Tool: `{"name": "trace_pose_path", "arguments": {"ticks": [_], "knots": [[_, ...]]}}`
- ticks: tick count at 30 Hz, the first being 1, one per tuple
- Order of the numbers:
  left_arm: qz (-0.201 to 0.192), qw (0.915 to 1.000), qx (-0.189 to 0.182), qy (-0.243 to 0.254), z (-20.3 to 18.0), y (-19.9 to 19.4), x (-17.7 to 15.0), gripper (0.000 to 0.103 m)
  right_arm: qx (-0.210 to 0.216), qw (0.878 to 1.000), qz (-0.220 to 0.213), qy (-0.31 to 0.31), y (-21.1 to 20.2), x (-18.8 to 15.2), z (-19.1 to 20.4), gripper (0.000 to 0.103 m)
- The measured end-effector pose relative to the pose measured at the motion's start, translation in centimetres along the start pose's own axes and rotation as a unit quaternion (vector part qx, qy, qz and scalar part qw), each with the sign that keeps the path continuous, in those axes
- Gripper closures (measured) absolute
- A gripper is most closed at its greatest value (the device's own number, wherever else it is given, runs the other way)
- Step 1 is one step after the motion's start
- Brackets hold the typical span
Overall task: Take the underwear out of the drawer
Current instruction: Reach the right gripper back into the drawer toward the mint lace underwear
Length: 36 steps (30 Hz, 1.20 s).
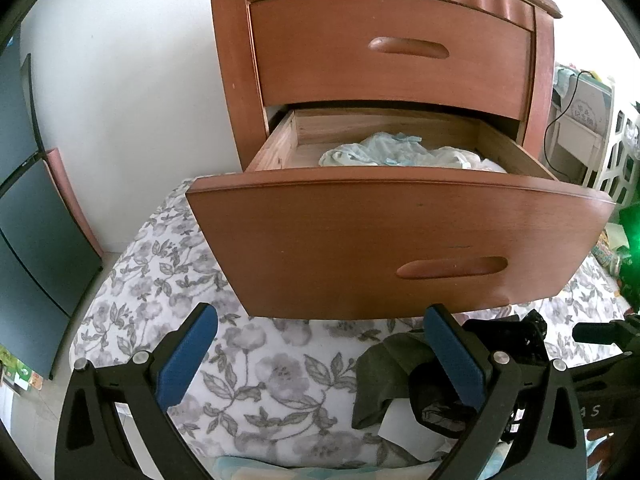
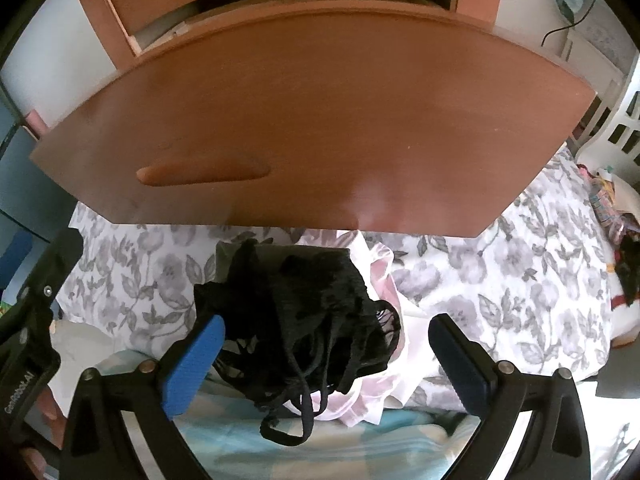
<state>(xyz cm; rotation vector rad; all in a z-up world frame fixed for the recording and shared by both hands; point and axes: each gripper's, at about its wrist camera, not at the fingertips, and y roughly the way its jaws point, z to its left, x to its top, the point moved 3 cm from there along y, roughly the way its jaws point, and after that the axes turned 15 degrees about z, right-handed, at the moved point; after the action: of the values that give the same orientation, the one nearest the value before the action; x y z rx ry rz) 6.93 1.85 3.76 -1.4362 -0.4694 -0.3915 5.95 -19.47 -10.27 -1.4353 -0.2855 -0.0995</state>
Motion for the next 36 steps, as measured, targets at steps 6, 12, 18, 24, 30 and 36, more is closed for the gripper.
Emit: {"name": "trace_pose_path", "arguments": {"ticks": [6,12,18,24,30,36], "knots": [[-0.001,1.0,0.0,-0.001,0.0,0.0,0.0,0.0,0.001,1.0,-0.014,-0.001,-0.6,0.0,-0.1,0.0],[0.002,1.0,-0.002,-0.003,0.1,0.1,0.0,0.0,-0.005,0.999,-0.034,-0.014,-2.1,0.0,0.0,0.0],[0.007,0.9999,-0.008,-0.012,0.3,0.3,0.0,0.0,0.001,0.999,-0.042,-0.012,-4.5,0.2,-0.6,0.0],[0.017,0.9997,-0.008,-0.017,0.4,0.8,0.1,0.0,0.016,0.999,-0.044,-0.014,-7.1,0.8,-1.2,0.0],[0.028,0.9992,-0.007,-0.026,0.7,1.3,0.1,0.0,0.019,0.997,-0.071,-0.019,-11.0,1.9,-1.8,0.0],[0.04,0.9987,-0.008,-0.031,0.9,1.8,0.1,0.0,0.003,0.994,-0.1,-0.043,-14.5,3.7,-1.3,0.0]]}}
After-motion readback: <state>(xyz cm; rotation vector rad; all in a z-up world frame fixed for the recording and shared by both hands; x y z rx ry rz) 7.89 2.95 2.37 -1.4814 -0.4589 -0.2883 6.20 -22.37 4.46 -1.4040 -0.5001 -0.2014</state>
